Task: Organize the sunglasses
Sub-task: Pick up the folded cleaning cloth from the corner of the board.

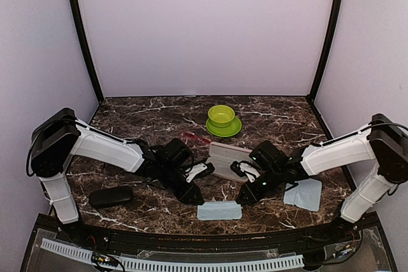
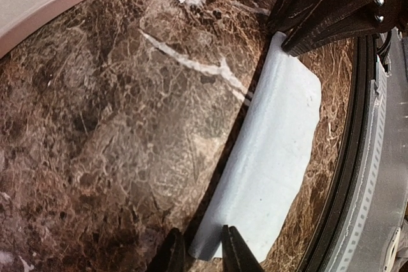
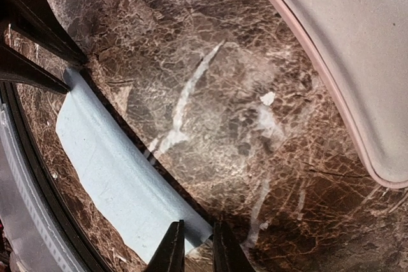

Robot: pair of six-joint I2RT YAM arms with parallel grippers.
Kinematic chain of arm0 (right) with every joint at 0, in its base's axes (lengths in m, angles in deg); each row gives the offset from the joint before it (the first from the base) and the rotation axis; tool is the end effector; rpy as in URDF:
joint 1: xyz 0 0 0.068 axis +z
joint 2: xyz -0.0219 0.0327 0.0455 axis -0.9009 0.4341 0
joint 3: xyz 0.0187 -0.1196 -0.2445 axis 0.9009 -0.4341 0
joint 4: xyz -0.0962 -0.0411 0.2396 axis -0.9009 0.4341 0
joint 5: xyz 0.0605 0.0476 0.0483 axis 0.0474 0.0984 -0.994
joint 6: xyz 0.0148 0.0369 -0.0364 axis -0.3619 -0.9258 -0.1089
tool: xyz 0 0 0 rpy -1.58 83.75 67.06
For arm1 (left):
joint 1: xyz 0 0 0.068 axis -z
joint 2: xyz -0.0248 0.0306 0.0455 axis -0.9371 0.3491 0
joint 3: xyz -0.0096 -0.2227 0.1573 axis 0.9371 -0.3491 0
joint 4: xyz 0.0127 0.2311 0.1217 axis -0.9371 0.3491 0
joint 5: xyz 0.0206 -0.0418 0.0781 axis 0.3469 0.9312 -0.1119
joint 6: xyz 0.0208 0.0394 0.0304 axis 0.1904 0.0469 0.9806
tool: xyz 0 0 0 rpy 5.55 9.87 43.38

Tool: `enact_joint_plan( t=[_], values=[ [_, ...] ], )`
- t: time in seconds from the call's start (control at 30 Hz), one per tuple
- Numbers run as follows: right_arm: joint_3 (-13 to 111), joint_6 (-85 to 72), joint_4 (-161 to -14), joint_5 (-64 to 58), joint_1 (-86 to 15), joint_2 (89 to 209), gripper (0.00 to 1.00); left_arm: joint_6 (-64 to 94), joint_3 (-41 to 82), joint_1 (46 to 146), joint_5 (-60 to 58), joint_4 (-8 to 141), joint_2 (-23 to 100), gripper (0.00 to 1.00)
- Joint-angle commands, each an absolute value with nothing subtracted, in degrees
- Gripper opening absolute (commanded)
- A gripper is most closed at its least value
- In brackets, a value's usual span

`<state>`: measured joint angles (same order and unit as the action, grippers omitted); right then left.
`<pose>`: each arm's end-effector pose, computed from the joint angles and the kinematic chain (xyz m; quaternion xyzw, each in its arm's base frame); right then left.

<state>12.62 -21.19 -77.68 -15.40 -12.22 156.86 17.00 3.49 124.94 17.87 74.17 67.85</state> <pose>0.1581 0.2225 0.1357 -0.2934 0.9070 0.2840 0.1030 0.1866 -0.2987 0.1361 0.4290 0.8247 -0.3458 0.1278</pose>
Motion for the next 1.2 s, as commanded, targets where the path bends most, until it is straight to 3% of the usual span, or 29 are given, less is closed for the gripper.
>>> enact_joint_plan(
  t=[0.0, 0.57, 0.83, 1.17],
  values=[
    [13.0, -20.6, -78.7, -15.9, -12.9, 157.6, 0.17, 17.7, 3.8, 124.7, 18.4, 74.8, 68.0, 0.22],
    [12.9, -20.8, -79.5, -16.7, -12.8, 157.8, 0.11, 17.7, 3.7, 124.7, 19.2, 75.3, 67.9, 0.08],
    [13.2, -20.6, -79.9, -16.9, -12.9, 157.9, 0.00, 17.3, 4.1, 124.7, 19.5, 75.1, 67.9, 0.00],
    [14.2, -20.3, -78.7, -14.7, -13.7, 154.7, 0.00, 17.9, 6.5, 124.7, 16.8, 76.4, 67.0, 0.00]
  ],
)
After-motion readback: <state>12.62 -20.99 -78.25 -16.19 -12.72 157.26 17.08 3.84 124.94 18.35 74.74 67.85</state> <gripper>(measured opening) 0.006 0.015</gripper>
